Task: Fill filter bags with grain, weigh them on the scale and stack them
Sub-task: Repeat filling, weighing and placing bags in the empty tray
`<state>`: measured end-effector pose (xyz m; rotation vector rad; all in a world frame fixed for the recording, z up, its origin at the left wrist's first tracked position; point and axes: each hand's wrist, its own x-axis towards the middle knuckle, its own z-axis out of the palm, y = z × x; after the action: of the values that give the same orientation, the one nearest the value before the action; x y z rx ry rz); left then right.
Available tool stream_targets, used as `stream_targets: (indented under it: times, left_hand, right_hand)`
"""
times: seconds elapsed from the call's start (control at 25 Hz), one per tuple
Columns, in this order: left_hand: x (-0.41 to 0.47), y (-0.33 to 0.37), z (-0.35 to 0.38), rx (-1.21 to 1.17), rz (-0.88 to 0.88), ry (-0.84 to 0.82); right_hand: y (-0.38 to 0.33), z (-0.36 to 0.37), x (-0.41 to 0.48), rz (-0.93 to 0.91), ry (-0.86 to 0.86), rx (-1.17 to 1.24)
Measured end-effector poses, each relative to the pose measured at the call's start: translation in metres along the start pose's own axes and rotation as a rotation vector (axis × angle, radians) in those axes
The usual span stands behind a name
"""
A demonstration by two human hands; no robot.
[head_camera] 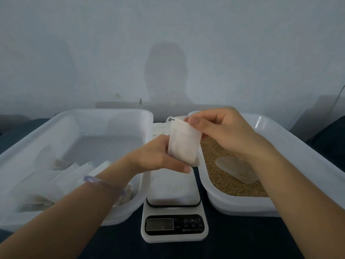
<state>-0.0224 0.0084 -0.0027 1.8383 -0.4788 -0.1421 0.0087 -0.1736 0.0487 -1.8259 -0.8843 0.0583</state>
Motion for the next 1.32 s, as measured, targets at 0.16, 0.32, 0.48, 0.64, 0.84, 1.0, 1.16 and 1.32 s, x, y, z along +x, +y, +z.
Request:
stream_targets:
  times: [0.16, 0.32, 0.48, 0.64, 0.84, 1.0, 1.16, 1.32]
  left_hand:
    - [-0.001, -0.003, 0.001, -0.182, 0.039, -0.047]
    - [-0.002, -0.012, 0.0, -0.216, -0.006, 0.003]
    - [0.001, -0.014, 0.0, -0.19, 0.001, 0.033]
    - [0.001, -0.012, 0.002, -0.245, -0.053, 0.087]
    - [0.002, -0.01, 0.006, -0.209, -0.084, 0.151]
    - [0.002, -0.01, 0.007, -0.164, -0.108, 0.161]
    - [0.003, -0.007, 0.01, -0.146, -0.13, 0.203]
    - [0.013, 0.004, 0.018, -0.02, -0.141, 0.258]
  right_hand:
    - [-0.009, 0.005, 0.01, -0.016, -0.027, -0.017]
    - [0.031, -0.054, -0.002, 0.203, 0.092, -0.374]
    - [0.1, -0.117, -0.059, 0.715, -0.288, -0.841]
    - [0.123, -0.121, -0.081, 0.722, -0.232, -0.834]
    - [0.107, -0.111, -0.074, 0.478, -0.259, -0.909]
    - [0.097, -0.112, -0.085, 0.389, -0.419, -0.928]
    - [0.09, -0.124, -0.097, 0.413, -0.384, -0.888]
    - [0.09, -0.116, -0.096, 0.366, -0.415, -0.936]
